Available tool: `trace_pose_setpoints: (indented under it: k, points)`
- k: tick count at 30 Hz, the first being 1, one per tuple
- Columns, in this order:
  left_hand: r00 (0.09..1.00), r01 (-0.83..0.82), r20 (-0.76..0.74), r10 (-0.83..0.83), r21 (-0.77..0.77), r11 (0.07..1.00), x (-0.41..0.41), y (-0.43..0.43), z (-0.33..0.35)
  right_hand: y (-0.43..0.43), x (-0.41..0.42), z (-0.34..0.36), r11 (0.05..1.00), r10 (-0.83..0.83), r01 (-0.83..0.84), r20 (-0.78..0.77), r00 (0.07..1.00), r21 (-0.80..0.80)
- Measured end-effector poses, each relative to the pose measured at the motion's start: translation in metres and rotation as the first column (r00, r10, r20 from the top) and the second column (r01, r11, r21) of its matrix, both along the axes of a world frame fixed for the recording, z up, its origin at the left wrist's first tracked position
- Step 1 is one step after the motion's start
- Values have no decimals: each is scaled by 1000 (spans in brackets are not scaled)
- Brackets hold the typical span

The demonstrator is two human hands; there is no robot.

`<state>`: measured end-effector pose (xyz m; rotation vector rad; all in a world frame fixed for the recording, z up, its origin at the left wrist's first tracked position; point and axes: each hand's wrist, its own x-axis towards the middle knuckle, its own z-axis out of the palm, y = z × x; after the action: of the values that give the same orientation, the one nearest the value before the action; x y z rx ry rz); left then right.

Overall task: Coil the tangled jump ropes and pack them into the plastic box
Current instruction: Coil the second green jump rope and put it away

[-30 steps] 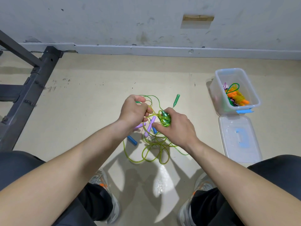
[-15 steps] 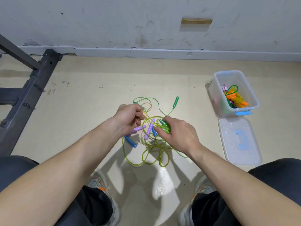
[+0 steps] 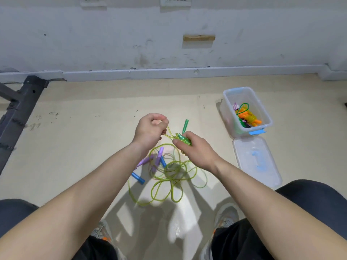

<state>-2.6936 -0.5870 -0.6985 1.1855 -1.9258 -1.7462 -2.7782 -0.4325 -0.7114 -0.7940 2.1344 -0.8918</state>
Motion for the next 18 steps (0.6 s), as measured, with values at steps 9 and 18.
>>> trace_pose_setpoints:
  k: [9,18]
  points:
    - [986,134,-77,-148,-156,979,-138,16,24,40,-139,33,996,-93,93,56,994,8]
    - [968,250,37,-248,-134,959,-308,70,-63,96,-315,-38,953,-248,262,-103,963,155]
